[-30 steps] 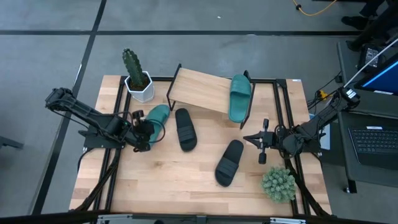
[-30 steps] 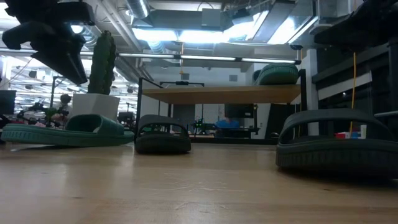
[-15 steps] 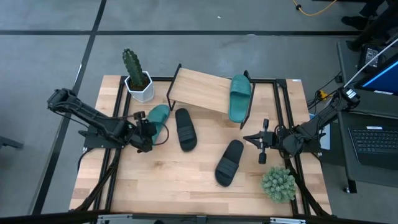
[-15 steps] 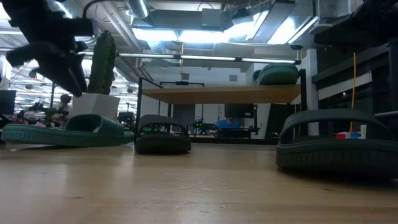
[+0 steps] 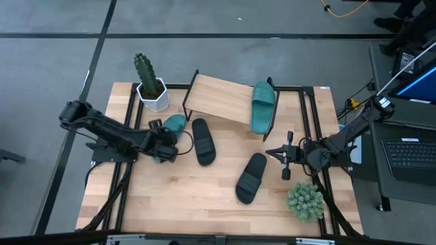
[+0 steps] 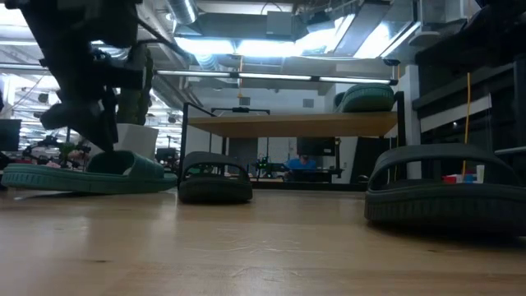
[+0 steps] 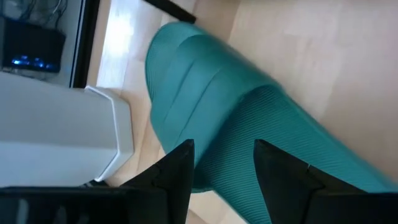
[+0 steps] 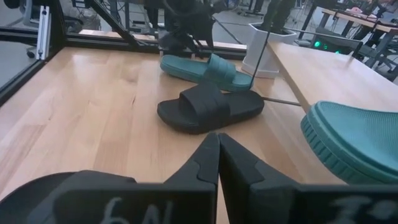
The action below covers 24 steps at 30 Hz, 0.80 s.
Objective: Pick and place slides into the shelf
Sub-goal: Put the green slide on the shelf
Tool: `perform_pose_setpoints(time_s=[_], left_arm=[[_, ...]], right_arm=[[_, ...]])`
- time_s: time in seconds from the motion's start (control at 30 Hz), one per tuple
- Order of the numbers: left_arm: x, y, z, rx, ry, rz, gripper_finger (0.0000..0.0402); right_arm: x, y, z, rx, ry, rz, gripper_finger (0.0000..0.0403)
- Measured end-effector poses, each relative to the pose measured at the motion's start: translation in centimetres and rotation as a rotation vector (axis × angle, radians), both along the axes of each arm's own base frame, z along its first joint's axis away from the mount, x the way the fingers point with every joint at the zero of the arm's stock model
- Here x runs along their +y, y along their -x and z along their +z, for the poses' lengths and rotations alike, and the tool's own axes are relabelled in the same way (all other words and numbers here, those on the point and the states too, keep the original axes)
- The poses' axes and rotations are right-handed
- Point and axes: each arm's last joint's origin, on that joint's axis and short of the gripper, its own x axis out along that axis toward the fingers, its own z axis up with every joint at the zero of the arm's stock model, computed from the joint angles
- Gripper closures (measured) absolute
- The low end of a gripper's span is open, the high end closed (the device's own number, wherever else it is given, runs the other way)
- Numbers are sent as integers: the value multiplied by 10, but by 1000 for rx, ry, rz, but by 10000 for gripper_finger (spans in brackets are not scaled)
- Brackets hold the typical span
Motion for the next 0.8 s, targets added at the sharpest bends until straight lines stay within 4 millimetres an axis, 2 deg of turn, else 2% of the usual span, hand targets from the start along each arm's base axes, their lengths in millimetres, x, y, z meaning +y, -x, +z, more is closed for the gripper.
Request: perform_pose_setpoints(time_s=[0.2,0.8], left_arm=[[7,-4,-5,25,-12,27,245],[14,-11,-7,48,-24,-59,248]], right_arm=[[0,0,0,0,2,0,392],[0,0,0,2,9,1,392]])
